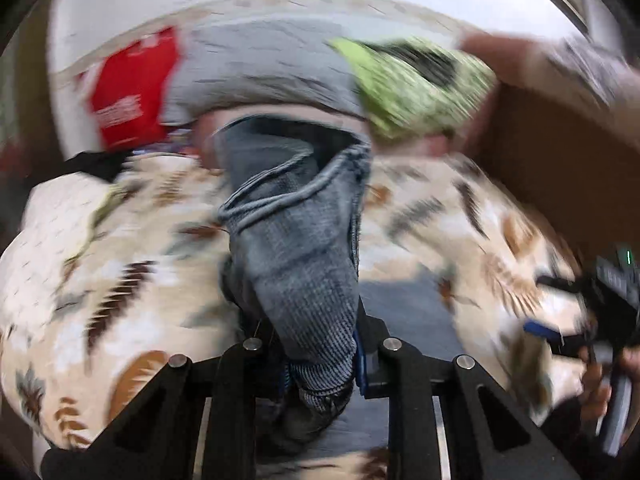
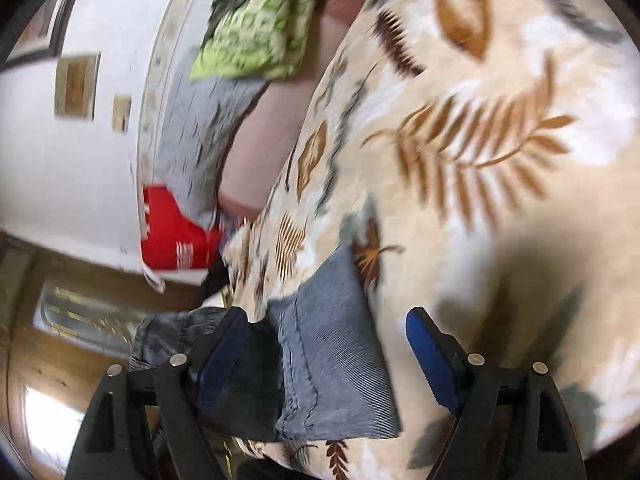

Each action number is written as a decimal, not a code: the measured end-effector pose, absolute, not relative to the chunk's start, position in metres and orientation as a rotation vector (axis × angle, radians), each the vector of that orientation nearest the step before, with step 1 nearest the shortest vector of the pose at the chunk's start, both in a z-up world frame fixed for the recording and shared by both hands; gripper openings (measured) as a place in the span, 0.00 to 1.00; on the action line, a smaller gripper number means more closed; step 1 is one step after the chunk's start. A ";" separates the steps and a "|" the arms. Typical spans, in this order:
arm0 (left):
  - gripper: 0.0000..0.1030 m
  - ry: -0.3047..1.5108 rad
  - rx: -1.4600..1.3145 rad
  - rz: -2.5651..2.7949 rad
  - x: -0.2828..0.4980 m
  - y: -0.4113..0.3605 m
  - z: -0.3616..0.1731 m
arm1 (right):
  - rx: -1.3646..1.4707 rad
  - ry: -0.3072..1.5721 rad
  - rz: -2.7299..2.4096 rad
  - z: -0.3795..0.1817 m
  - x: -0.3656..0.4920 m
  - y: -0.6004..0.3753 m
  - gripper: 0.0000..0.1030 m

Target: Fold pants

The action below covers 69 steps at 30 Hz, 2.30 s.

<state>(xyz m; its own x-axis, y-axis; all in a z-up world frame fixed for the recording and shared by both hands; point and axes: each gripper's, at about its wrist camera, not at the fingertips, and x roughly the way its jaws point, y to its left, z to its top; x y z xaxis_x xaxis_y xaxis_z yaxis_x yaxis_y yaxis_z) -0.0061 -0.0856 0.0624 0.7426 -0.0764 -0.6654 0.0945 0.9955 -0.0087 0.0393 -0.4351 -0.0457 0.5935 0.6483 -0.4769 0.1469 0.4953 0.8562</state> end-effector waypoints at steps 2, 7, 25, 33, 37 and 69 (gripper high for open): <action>0.26 0.812 0.111 -0.148 0.002 -0.125 0.031 | 1.039 0.897 0.352 -0.044 0.037 -0.443 0.81; 0.52 0.984 0.293 -0.272 -0.001 -0.176 -0.030 | 1.021 0.912 0.347 -0.047 0.036 -0.447 0.81; 0.85 0.926 -0.181 -0.079 0.000 -0.003 -0.002 | 1.018 1.042 0.560 -0.050 0.021 -0.337 0.82; 0.85 0.927 -0.197 -0.110 -0.009 -0.008 -0.013 | 0.957 1.049 0.435 -0.038 0.010 -0.346 0.73; 0.85 0.956 -0.194 -0.114 -0.003 -0.010 -0.020 | 0.986 1.095 0.494 -0.027 0.019 -0.329 0.77; 0.88 0.973 -0.068 -0.110 -0.008 -0.041 -0.040 | 0.731 1.042 0.252 -0.038 -0.004 -0.336 0.14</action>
<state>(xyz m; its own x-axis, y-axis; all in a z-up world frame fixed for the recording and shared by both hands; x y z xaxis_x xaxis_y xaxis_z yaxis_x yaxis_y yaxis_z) -0.0078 -0.0405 -0.0399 0.5580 -0.1235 -0.8206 0.0622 0.9923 -0.1070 -0.0042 -0.3359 -0.0382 0.5017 0.5174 -0.6932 0.1427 0.7409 0.6563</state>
